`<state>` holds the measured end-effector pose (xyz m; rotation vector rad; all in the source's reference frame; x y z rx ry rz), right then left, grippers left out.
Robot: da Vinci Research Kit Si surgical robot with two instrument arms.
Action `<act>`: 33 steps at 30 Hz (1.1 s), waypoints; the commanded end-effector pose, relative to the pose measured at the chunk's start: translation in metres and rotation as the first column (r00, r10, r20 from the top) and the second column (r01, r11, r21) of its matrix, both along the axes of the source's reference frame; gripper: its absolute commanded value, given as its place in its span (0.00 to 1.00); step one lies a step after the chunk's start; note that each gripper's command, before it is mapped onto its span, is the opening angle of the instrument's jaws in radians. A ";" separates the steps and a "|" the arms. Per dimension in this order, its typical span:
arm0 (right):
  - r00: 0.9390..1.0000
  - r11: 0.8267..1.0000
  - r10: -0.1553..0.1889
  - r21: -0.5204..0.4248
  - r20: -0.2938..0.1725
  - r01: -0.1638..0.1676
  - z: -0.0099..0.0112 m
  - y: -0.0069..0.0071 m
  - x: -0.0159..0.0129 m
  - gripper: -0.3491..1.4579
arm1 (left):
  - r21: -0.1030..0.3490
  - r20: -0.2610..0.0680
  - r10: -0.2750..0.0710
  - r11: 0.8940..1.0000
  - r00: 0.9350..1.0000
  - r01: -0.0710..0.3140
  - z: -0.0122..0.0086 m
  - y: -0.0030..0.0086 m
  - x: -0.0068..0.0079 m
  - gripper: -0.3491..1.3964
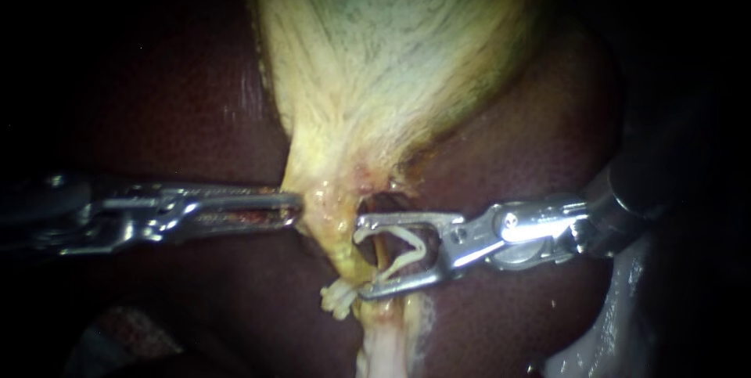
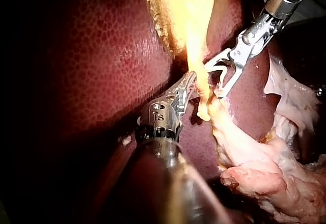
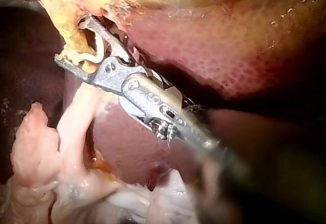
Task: Clipping third clip left tube
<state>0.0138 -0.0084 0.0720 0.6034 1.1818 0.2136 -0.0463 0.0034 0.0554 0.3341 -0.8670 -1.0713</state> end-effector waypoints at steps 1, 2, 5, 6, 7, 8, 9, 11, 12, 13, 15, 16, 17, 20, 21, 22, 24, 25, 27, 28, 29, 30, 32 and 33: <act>1.000 1.000 0.000 -0.001 0.001 0.000 0.0000 -0.0003 0.0005 0.52 | 0.002 -0.001 0.000 1.000 1.000 0.000 0.0001 0.0000 -0.0002 0.00; 1.000 1.000 0.000 -0.002 0.001 0.000 0.0000 -0.0005 0.0008 0.52 | 0.002 -0.001 -0.001 1.000 1.000 0.001 0.0001 0.0000 -0.0003 0.00; 1.000 1.000 -0.003 -0.003 -0.001 0.003 -0.0002 -0.0011 0.0016 0.52 | 0.003 0.000 0.000 1.000 1.000 0.000 0.0002 0.0001 -0.0006 0.00; 1.000 1.000 -0.006 -0.002 -0.002 0.006 -0.0004 -0.0013 0.0018 0.52 | 0.003 0.000 0.000 1.000 1.000 0.000 0.0002 0.0001 -0.0007 0.00; 1.000 1.000 -0.015 0.001 -0.007 0.015 -0.0006 -0.0015 0.0020 0.52 | 0.003 0.000 -0.001 1.000 1.000 0.001 0.0003 0.0001 -0.0008 0.00; 1.000 1.000 -0.018 0.002 -0.009 0.018 -0.0008 -0.0017 0.0021 0.52 | 0.003 0.000 -0.001 1.000 1.000 0.001 0.0003 0.0002 -0.0008 0.00; 1.000 1.000 -0.025 0.005 -0.012 0.025 -0.0010 -0.0018 0.0021 0.52 | 0.003 0.000 -0.001 1.000 1.000 0.001 0.0003 0.0002 -0.0009 0.00; 0.999 0.999 -0.048 0.013 -0.021 0.048 -0.0013 -0.0021 0.0021 0.52 | 0.004 0.002 0.001 1.000 1.000 -0.001 0.0004 0.0002 -0.0009 0.00; 0.998 0.998 -0.059 0.018 -0.027 0.060 -0.0014 -0.0022 0.0022 0.52 | 0.004 0.002 0.001 1.000 1.000 -0.001 0.0005 0.0003 -0.0010 0.00; 0.996 0.997 -0.079 0.024 -0.038 0.080 -0.0016 -0.0022 0.0022 0.51 | 0.003 0.002 0.001 1.000 1.000 -0.001 0.0006 0.0003 -0.0010 0.00; 0.993 0.994 -0.103 0.025 -0.052 0.104 -0.0017 -0.0023 0.0022 0.50 | 0.003 0.002 0.001 1.000 1.000 -0.001 0.0006 0.0003 -0.0011 0.00; 0.991 0.993 -0.113 0.030 -0.064 0.116 -0.0017 -0.0024 0.0023 0.50 | 0.003 0.002 0.001 1.000 1.000 -0.001 0.0007 0.0003 -0.0011 0.00; 0.991 0.992 -0.117 0.033 -0.065 0.119 -0.0017 -0.0024 0.0023 0.50 | 0.003 0.001 0.001 1.000 1.000 -0.001 0.0007 0.0004 -0.0012 0.00; 0.990 0.992 -0.119 0.035 -0.079 0.122 -0.0018 -0.0024 0.0028 0.50 | 0.004 0.003 0.001 1.000 1.000 -0.001 0.0007 0.0004 -0.0014 0.00; 0.989 0.991 -0.124 0.034 -0.082 0.127 -0.0018 -0.0024 0.0029 0.50 | 0.004 0.002 0.001 1.000 1.000 -0.001 0.0008 0.0004 -0.0015 0.00; 0.988 0.991 -0.125 0.033 -0.086 0.128 -0.0017 -0.0023 0.0031 0.50 | 0.005 0.004 0.002 1.000 1.000 -0.003 0.0008 0.0004 -0.0015 0.00; 0.988 0.991 -0.124 0.039 -0.092 0.128 -0.0017 -0.0023 0.0034 0.50 | 0.004 0.003 0.002 1.000 1.000 -0.002 0.0009 0.0003 -0.0017 0.00; 0.988 0.991 -0.124 0.040 -0.091 0.128 -0.0018 -0.0022 0.0035 0.50 | 0.004 0.003 0.002 1.000 1.000 -0.002 0.0009 0.0003 -0.0017 0.00; 0.988 0.991 -0.121 0.041 -0.094 0.125 -0.0019 -0.0021 0.0036 0.50 | 0.005 0.005 0.004 1.000 1.000 -0.004 0.0009 0.0003 -0.0017 0.00; 0.989 0.992 -0.118 0.041 -0.092 0.122 -0.0019 -0.0019 0.0037 0.49 | 0.005 0.005 0.004 1.000 1.000 -0.004 0.0009 0.0003 -0.0017 0.00; 0.989 0.992 -0.115 0.041 -0.091 0.119 -0.0020 -0.0018 0.0037 0.49 | 0.005 0.005 0.003 1.000 1.000 -0.003 0.0009 0.0003 -0.0018 0.00; 0.990 0.992 -0.112 0.042 -0.090 0.116 -0.0021 -0.0016 0.0038 0.49 | 0.005 0.005 0.003 1.000 1.000 -0.003 0.0009 0.0003 -0.0018 0.00; 0.990 0.993 -0.105 0.045 -0.094 0.109 -0.0024 -0.0011 0.0037 0.49 | 0.005 0.005 0.003 1.000 1.000 -0.003 0.0010 0.0003 -0.0019 0.00; 0.991 0.994 -0.099 0.045 -0.091 0.104 -0.0025 -0.0009 0.0037 0.49 | 0.005 0.005 0.003 1.000 1.000 -0.003 0.0010 0.0003 -0.0019 0.00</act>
